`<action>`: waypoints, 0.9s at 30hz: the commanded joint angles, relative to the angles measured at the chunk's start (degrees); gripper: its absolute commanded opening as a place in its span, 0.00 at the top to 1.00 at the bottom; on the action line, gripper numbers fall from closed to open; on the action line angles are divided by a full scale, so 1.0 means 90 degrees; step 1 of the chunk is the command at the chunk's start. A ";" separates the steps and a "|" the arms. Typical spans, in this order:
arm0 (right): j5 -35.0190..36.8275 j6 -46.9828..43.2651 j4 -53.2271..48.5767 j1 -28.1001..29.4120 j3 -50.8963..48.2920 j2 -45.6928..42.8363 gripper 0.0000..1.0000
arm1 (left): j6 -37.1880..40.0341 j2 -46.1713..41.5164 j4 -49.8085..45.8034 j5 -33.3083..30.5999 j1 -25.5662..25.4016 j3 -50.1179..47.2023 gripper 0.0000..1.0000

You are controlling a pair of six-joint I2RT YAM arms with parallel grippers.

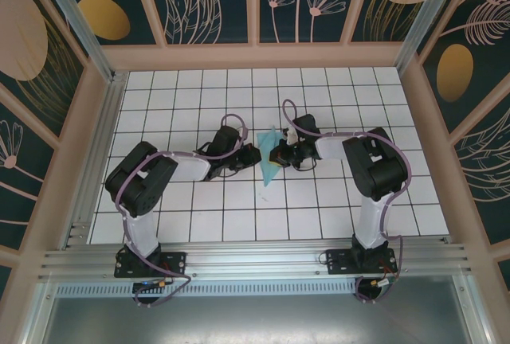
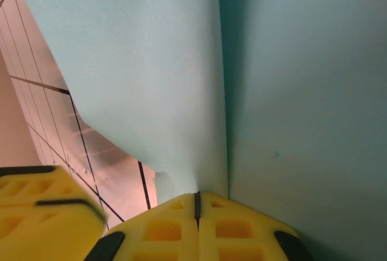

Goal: Fold a paper plane with a square sheet of paper (pick it up from the middle)
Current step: Fourth fold the wing at the center of the table.

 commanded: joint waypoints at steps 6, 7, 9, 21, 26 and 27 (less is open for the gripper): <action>0.0323 -0.0006 -0.0194 -0.0018 -0.0297 -0.0012 0.94 | 0.0026 0.0580 -0.0177 -0.0565 0.0009 0.0633 0.92; 0.0328 -0.0024 -0.0203 -0.0023 -0.0300 -0.0019 0.94 | 0.0050 0.0632 -0.0280 -0.0703 0.0010 0.0856 0.92; 0.0328 -0.0053 -0.0228 -0.0019 -0.0300 -0.0010 0.94 | 0.0137 0.0713 -0.0540 -0.0944 0.0010 0.1016 0.93; 0.0345 -0.0077 -0.0303 -0.0028 -0.0300 -0.0047 0.94 | 0.0473 0.1278 -0.1894 -0.1407 0.0010 0.2015 0.90; 0.0338 -0.0047 -0.0354 -0.0028 -0.0269 -0.0083 0.94 | 0.0567 0.1154 -0.2113 -0.1235 0.0022 0.2150 0.87; 0.0346 -0.0016 -0.0368 -0.0023 -0.0270 -0.0087 0.94 | 0.0575 0.1004 -0.2155 -0.1239 0.0015 0.2140 0.86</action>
